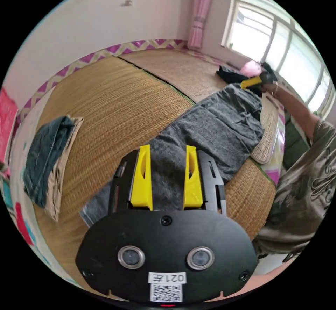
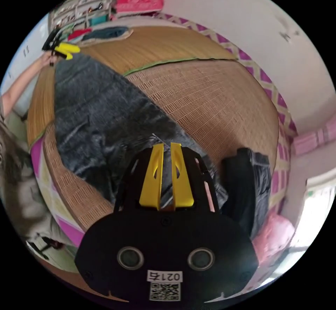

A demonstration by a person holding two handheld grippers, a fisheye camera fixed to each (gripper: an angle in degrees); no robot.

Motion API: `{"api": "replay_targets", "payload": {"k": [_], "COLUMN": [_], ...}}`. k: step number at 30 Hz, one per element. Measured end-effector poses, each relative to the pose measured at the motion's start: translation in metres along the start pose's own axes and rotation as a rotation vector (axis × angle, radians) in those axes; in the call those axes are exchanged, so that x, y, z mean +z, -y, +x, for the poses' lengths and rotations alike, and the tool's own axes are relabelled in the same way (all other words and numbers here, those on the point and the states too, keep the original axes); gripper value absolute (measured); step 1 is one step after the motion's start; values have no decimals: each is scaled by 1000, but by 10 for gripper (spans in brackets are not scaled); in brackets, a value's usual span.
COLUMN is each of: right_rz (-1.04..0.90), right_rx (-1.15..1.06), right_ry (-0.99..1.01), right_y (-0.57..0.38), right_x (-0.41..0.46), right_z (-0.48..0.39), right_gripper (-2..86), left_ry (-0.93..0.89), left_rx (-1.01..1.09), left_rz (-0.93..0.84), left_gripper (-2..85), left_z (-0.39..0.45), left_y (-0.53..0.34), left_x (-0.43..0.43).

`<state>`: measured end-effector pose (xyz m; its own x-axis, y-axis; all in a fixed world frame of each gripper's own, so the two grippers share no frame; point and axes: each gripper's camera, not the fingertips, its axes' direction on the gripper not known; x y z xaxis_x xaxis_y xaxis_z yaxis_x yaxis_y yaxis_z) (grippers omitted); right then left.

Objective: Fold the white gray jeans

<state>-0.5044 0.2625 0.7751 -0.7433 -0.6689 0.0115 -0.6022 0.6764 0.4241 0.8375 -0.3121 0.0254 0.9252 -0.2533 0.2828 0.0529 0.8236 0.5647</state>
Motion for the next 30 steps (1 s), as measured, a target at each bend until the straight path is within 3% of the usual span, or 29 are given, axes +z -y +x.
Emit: {"api": "replay_targets", "payload": {"k": [5, 9, 15, 18, 30], "right_rz": [-71, -196, -255, -206, 100], "right_rx": [-183, -262, -251, -256, -320], "right_ry": [12, 87, 310, 340, 314], "right_y": [66, 100, 112, 102, -4], "right_x": [52, 105, 151, 143, 39], "right_z": [39, 70, 115, 133, 142], "right_gripper": [74, 102, 43, -3, -10], "left_ry": [-44, -107, -221, -223, -246], "left_rx": [212, 255, 228, 231, 295], "left_rz": [-135, -166, -217, -226, -264], "left_gripper": [123, 112, 96, 90, 91], "left_z": [10, -2, -23, -22, -5], "left_y": [73, 95, 109, 110, 108], "left_x": [65, 83, 107, 113, 101]}}
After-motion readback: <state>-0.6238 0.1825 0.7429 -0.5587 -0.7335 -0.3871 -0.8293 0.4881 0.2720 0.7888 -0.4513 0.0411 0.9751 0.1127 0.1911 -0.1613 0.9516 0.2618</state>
